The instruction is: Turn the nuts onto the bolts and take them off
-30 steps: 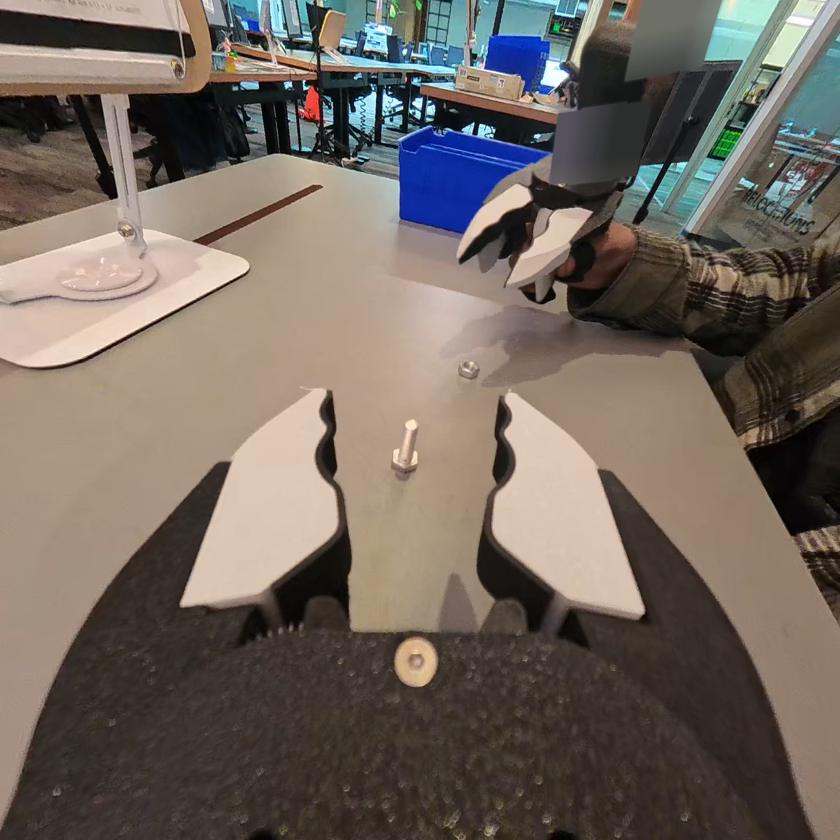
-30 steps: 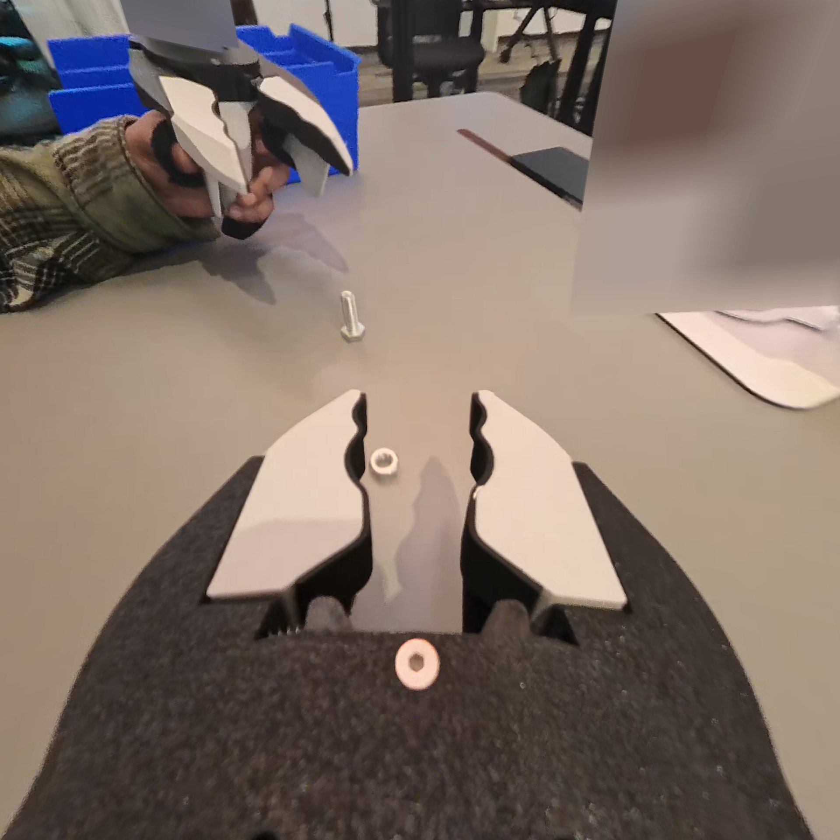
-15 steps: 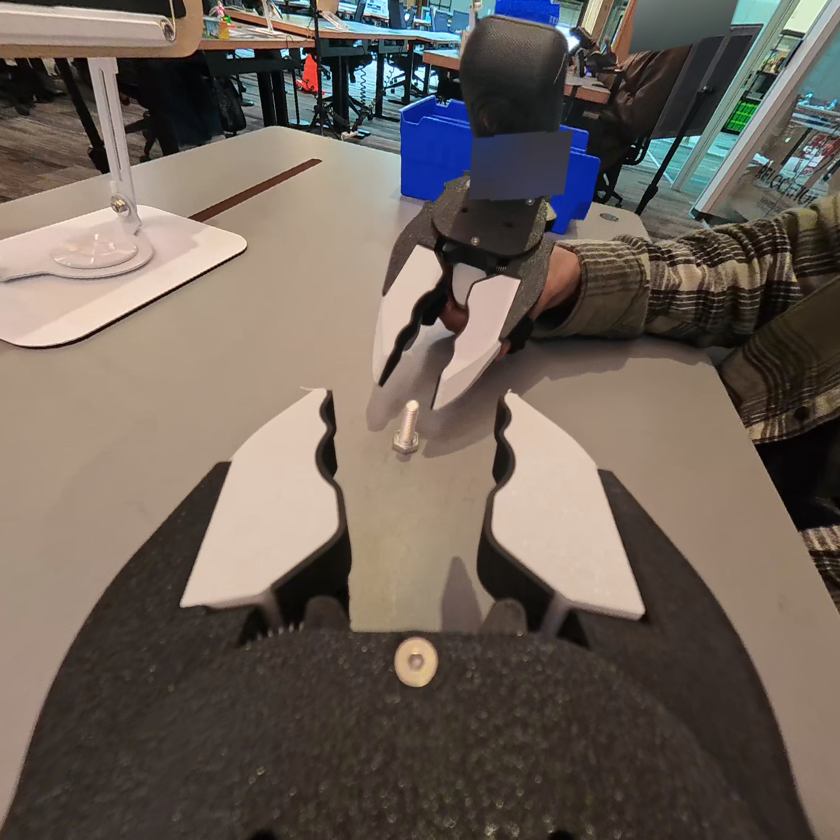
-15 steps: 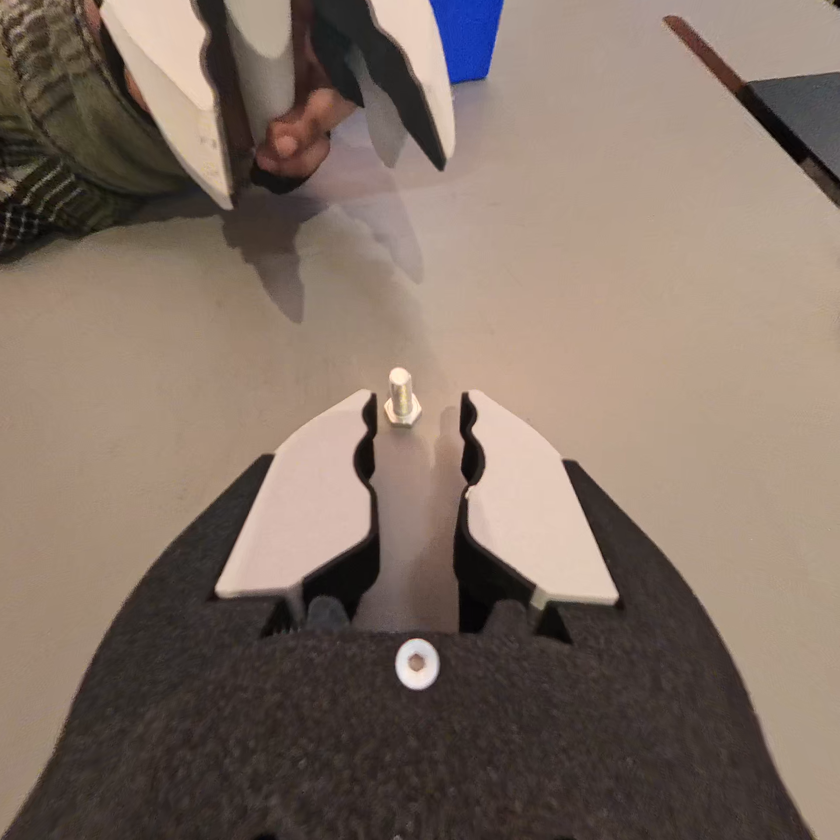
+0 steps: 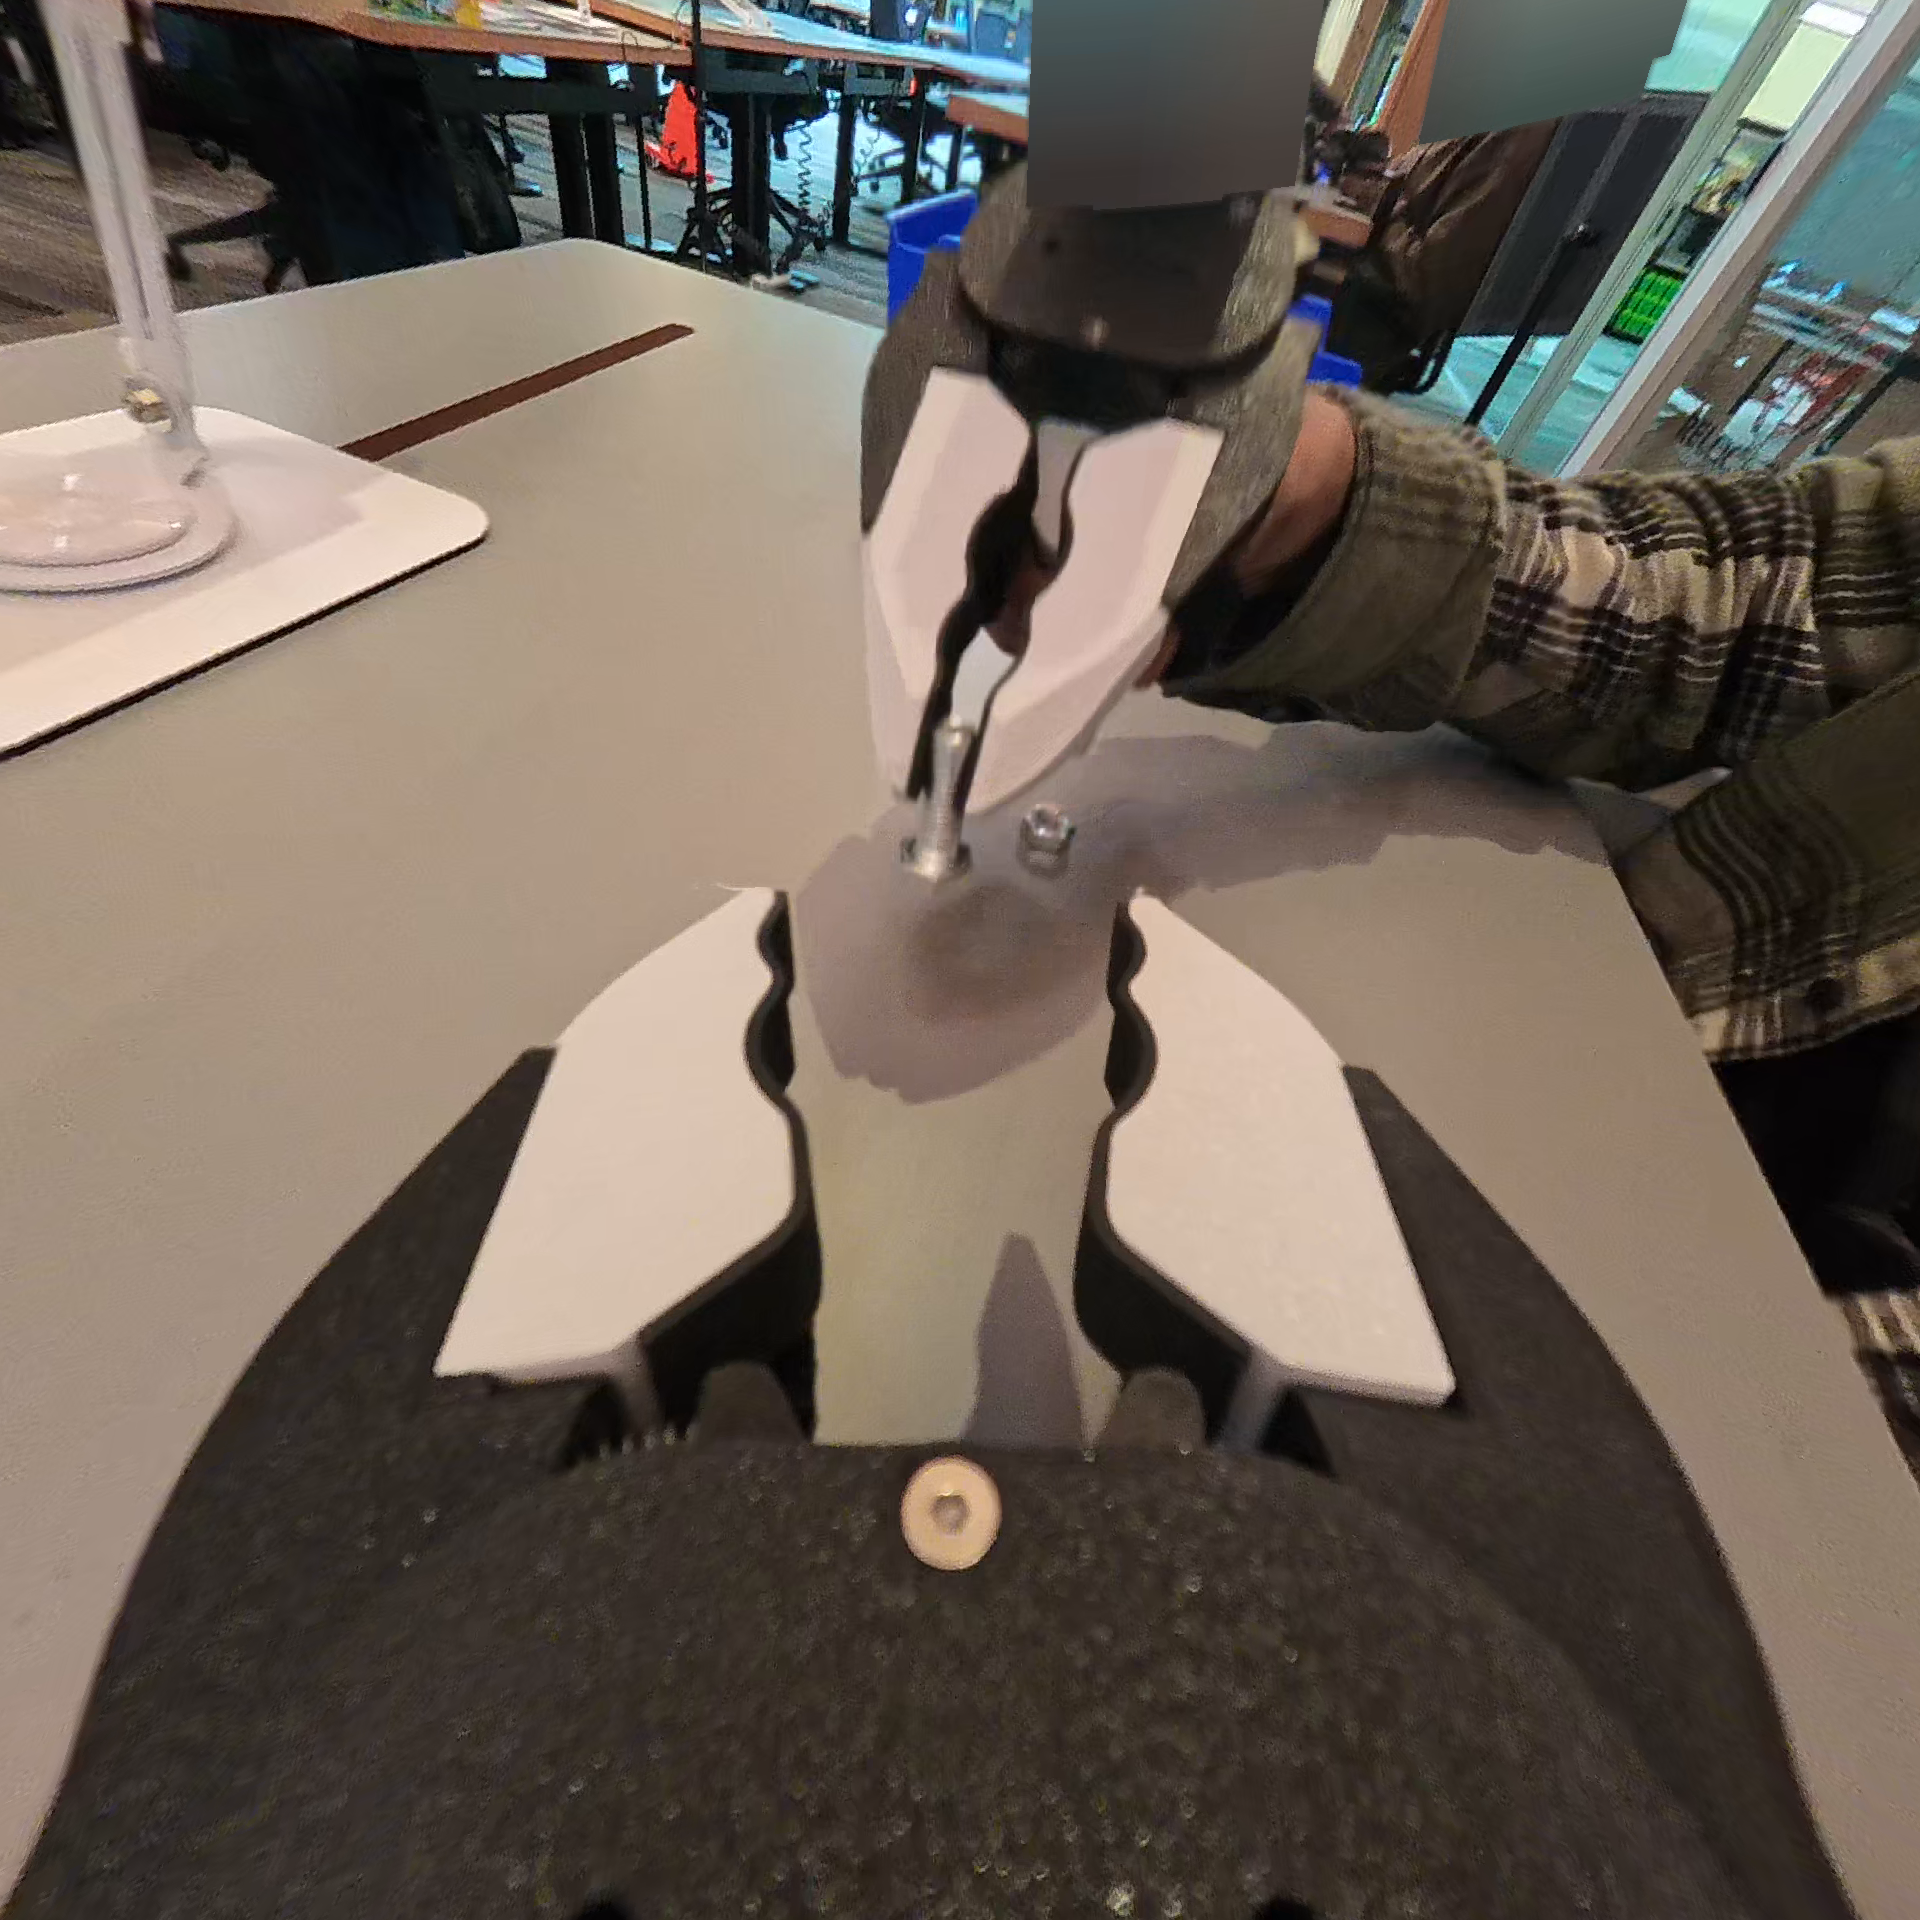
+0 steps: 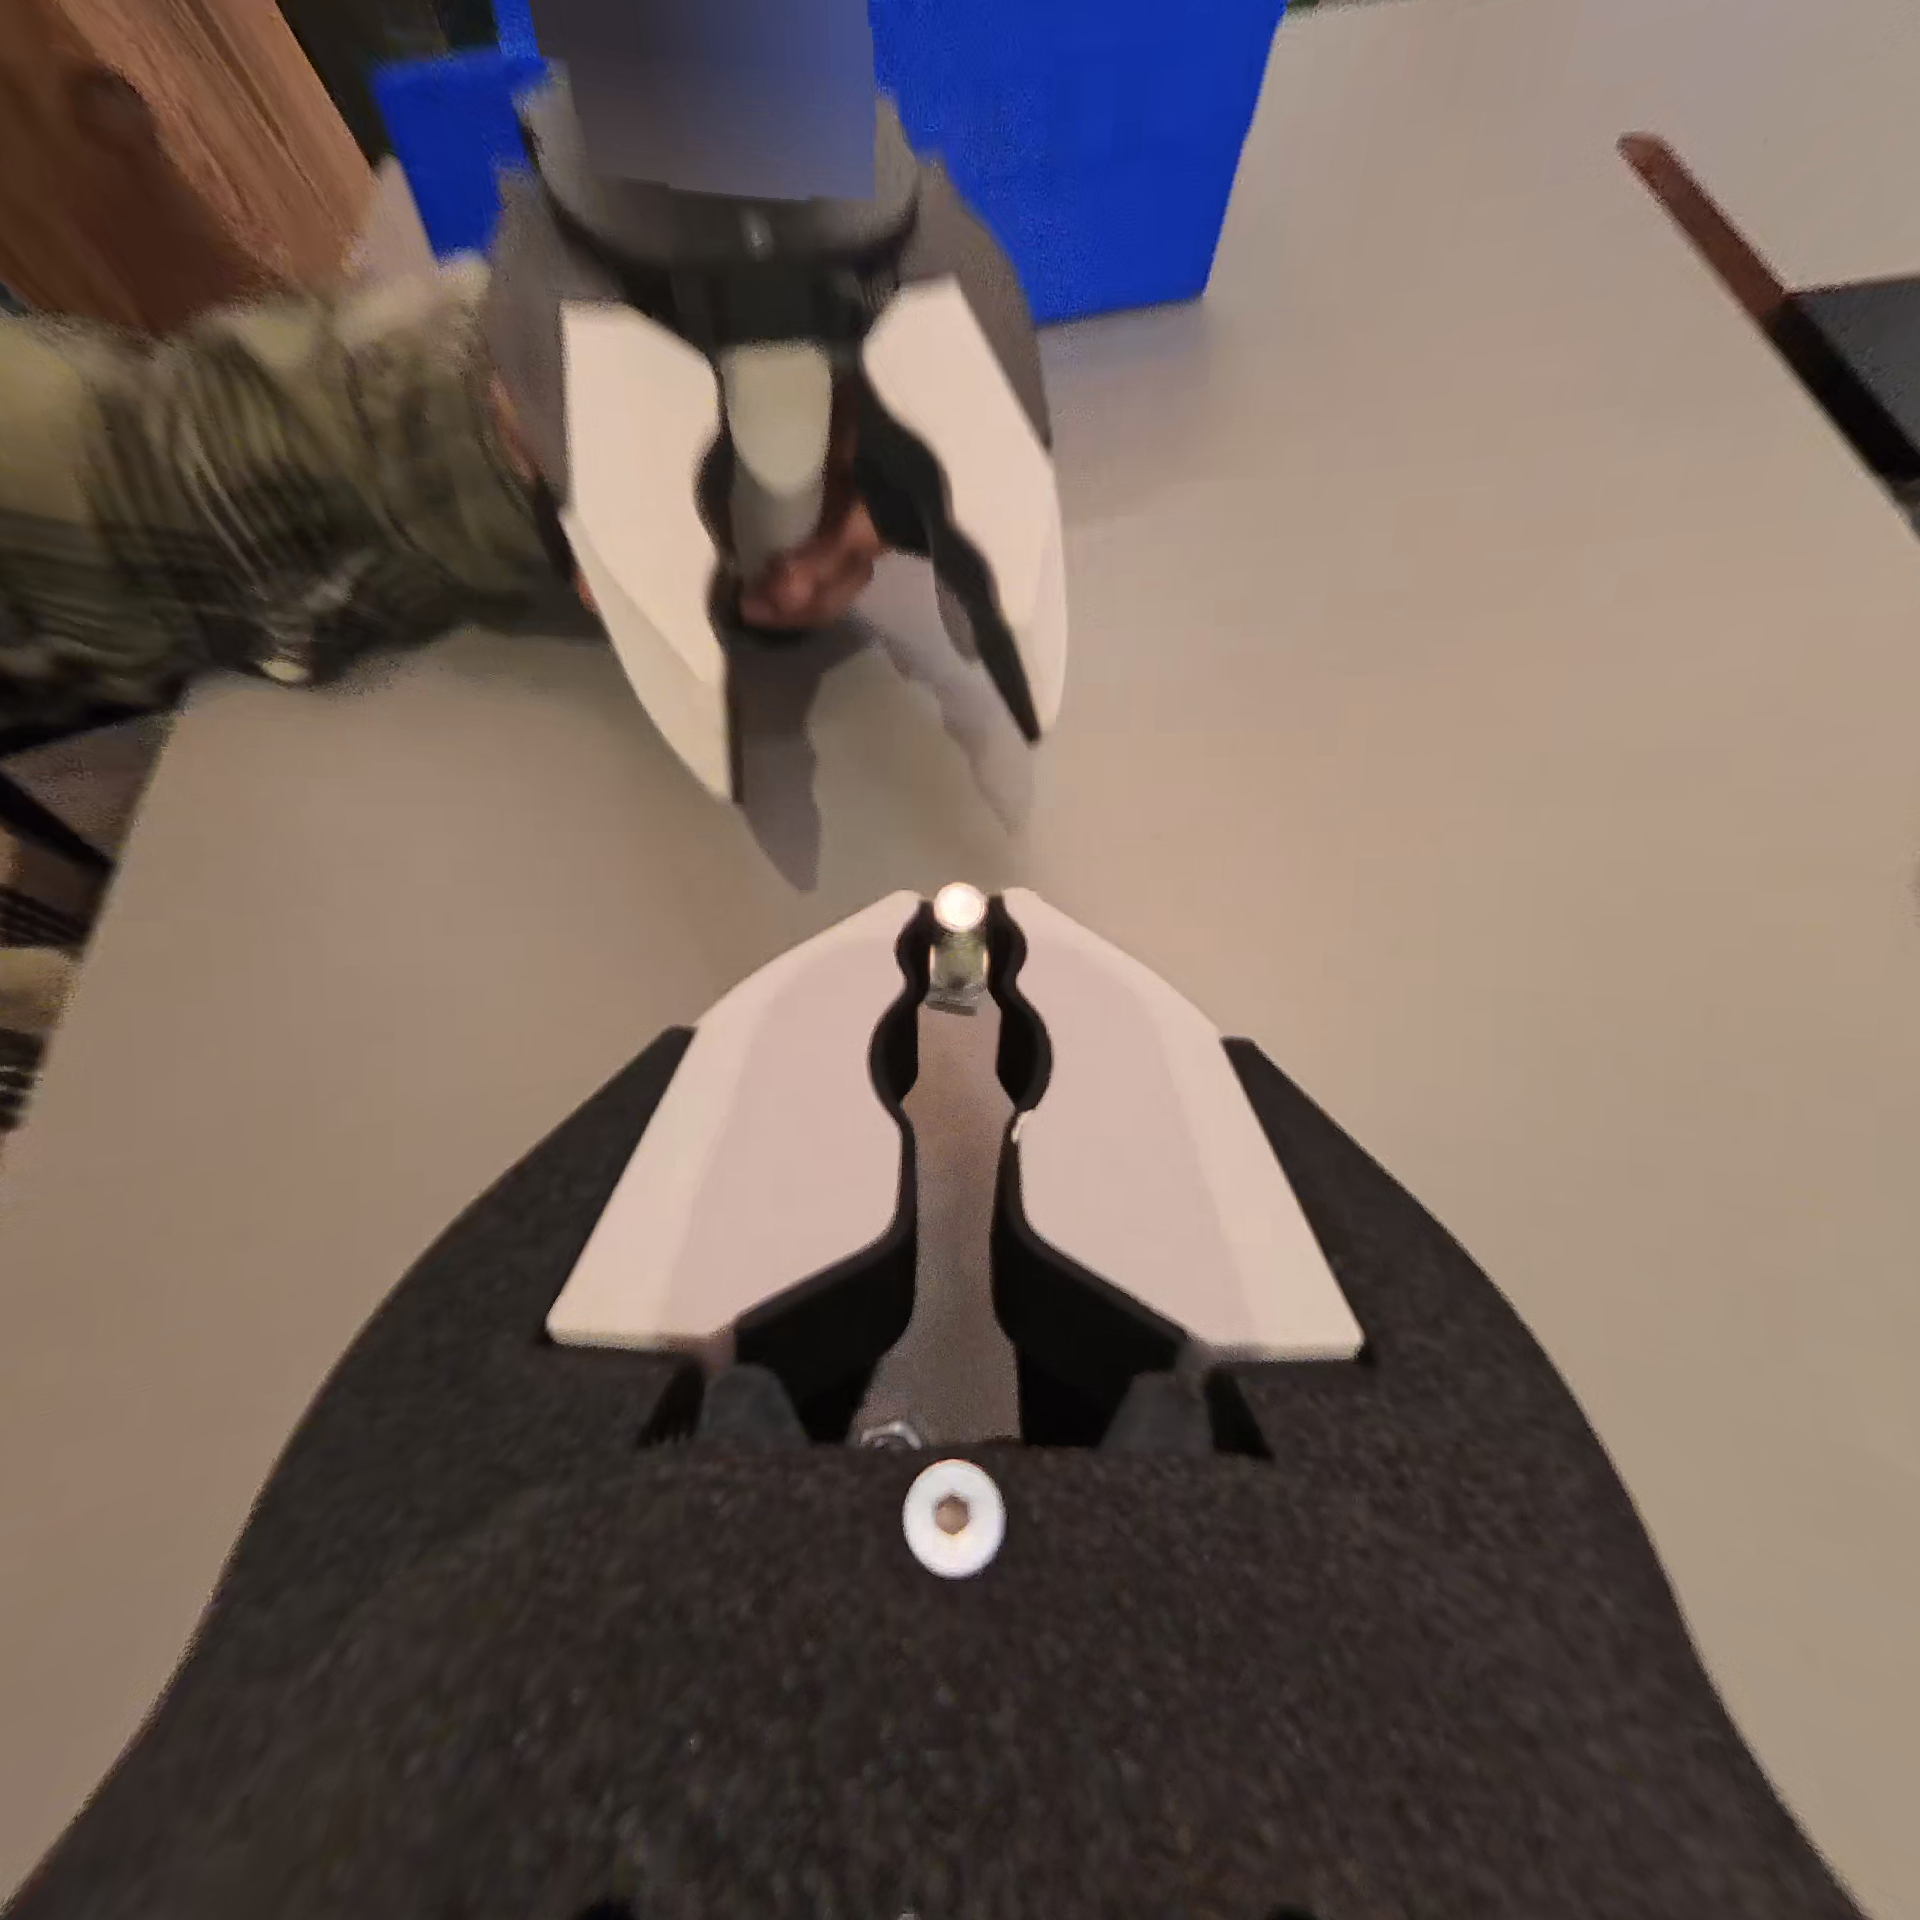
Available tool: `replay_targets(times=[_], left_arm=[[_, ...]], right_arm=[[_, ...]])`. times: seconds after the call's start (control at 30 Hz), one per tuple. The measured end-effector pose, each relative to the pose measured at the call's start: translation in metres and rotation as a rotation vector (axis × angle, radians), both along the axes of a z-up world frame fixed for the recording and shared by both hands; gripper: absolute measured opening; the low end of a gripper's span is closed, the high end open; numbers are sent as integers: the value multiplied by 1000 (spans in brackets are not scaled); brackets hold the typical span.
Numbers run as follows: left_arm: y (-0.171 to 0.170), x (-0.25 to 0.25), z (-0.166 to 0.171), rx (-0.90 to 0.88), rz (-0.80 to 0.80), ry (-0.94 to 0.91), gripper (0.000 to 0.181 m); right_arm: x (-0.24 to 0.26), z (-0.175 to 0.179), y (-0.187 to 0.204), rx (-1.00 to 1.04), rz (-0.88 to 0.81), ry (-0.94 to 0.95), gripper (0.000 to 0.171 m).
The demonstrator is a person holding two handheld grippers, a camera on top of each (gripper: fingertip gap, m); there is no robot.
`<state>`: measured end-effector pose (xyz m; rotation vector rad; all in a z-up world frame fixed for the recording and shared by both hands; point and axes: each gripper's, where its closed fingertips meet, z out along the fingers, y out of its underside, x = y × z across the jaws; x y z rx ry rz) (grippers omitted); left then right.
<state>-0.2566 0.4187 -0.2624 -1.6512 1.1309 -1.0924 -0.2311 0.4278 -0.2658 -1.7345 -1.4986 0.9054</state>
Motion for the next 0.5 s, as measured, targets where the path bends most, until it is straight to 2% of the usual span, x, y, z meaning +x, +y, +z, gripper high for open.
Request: replay_targets(times=[0.03,0.2,0.5], left_arm=[[0,7,1,-4,0,-12,56],[-5,40,8,-38,-23,-70,54],[-15,66,16,-32,-72,-106,47]], right_arm=[[4,11,0,-7,4,17,9],[13,41,-5,-28,32,50,9],[15,36,-12,-63,63,47,9]])
